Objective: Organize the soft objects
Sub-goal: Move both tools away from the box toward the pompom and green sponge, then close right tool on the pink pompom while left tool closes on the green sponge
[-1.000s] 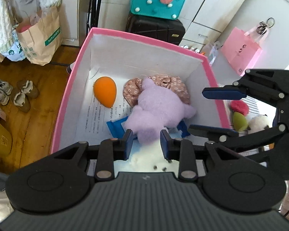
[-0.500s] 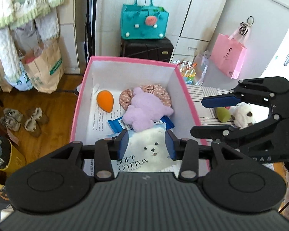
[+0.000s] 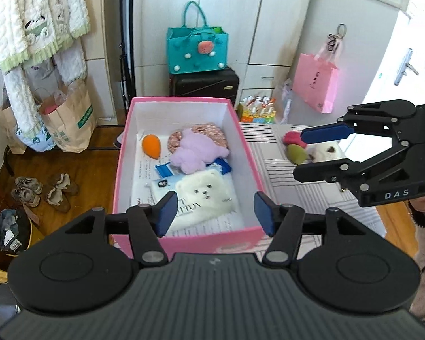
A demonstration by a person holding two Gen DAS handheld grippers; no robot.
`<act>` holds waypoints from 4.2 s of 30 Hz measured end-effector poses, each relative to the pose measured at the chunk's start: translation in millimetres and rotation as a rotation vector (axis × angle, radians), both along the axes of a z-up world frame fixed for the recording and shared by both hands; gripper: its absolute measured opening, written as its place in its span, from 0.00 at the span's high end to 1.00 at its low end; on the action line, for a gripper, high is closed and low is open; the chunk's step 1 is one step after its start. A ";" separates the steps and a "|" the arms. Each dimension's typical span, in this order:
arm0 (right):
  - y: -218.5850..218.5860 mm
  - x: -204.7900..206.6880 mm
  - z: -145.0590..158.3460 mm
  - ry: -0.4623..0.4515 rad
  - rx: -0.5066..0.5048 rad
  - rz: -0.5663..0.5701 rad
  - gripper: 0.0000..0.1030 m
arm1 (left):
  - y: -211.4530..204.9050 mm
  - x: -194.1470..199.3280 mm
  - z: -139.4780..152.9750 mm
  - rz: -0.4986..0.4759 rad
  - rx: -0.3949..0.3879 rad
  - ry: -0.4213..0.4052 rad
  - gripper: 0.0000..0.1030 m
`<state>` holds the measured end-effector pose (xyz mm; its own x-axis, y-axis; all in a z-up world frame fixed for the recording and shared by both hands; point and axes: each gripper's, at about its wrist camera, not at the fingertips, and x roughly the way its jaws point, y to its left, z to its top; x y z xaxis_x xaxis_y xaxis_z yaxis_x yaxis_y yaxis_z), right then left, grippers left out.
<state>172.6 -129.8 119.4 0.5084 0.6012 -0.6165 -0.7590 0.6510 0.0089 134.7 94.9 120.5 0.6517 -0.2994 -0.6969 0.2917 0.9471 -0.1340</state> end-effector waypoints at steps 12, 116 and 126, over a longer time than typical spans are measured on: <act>-32.3 -75.0 3.7 -0.114 -0.008 -0.006 0.38 | -20.7 -46.7 -1.4 -0.062 0.061 -0.027 0.39; -196.5 221.4 -187.2 0.449 0.206 -0.351 0.53 | -259.8 165.2 -184.8 0.019 -0.099 -0.023 0.65; -186.6 206.9 -174.2 0.405 0.164 -0.317 0.54 | -250.6 157.5 -180.6 0.008 -0.146 0.030 0.65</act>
<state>379.5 -316.4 -54.8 0.4216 0.5617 -0.7118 -0.4407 0.8130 0.3805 292.2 -155.7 -60.1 0.6338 -0.3939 -0.6657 0.2777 0.9191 -0.2794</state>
